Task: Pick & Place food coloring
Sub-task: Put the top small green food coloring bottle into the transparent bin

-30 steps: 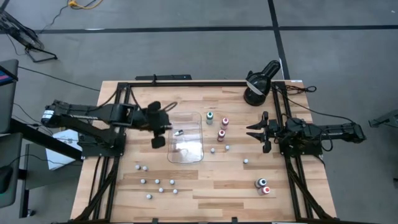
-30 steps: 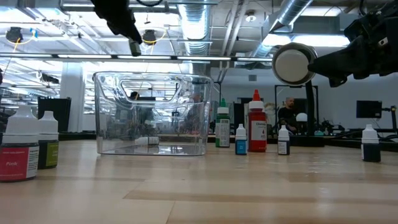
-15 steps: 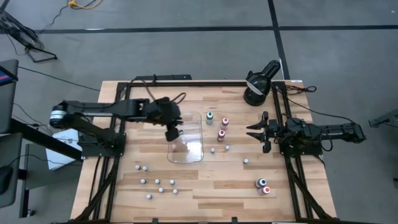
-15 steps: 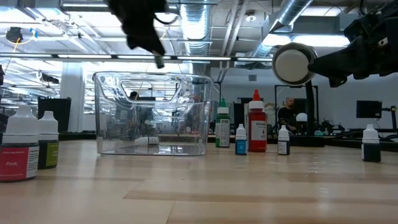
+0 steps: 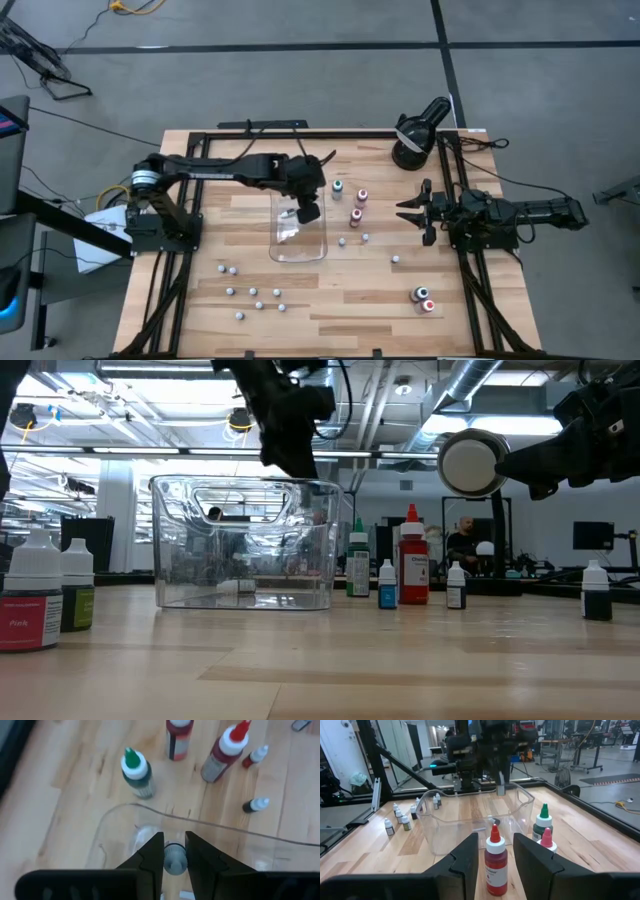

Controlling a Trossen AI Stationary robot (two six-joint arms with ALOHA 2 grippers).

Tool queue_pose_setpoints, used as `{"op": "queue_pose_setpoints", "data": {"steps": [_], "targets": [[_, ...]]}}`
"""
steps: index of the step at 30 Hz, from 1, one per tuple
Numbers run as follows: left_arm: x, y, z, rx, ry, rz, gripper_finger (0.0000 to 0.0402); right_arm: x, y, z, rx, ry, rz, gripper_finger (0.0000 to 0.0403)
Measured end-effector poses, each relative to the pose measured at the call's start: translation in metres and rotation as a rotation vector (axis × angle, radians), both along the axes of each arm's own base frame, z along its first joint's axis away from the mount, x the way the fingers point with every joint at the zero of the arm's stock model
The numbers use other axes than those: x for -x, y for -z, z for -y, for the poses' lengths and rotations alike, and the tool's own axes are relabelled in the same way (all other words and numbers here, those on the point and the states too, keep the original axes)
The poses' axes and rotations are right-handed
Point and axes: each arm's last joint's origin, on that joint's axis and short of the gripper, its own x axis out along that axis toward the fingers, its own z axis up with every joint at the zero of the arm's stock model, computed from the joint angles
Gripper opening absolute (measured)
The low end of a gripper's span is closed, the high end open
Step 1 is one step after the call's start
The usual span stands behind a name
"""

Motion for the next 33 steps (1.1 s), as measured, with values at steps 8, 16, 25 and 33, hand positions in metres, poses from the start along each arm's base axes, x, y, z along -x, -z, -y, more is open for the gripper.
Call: {"op": "queue_pose_setpoints", "data": {"steps": [8, 16, 25, 33], "targets": [[-0.003, 0.014, 0.016, -0.028, 0.112, -0.089, 0.0061, 0.000, 0.000, 0.000, 0.000, 0.000, 0.000, 0.0113], [0.003, 0.046, 0.036, -0.042, 0.182, -0.118, 0.0061, 0.000, 0.000, 0.000, 0.000, 0.000, 0.000, 0.0113], [0.011, 0.079, 0.040, -0.113, 0.158, -0.098, 0.0061, 0.000, 0.000, 0.000, 0.000, 0.000, 0.001, 0.0113], [0.013, 0.086, 0.044, -0.125, 0.163, -0.093, 0.0061, 0.000, 0.000, 0.000, 0.000, 0.000, 0.001, 0.0113]]}}
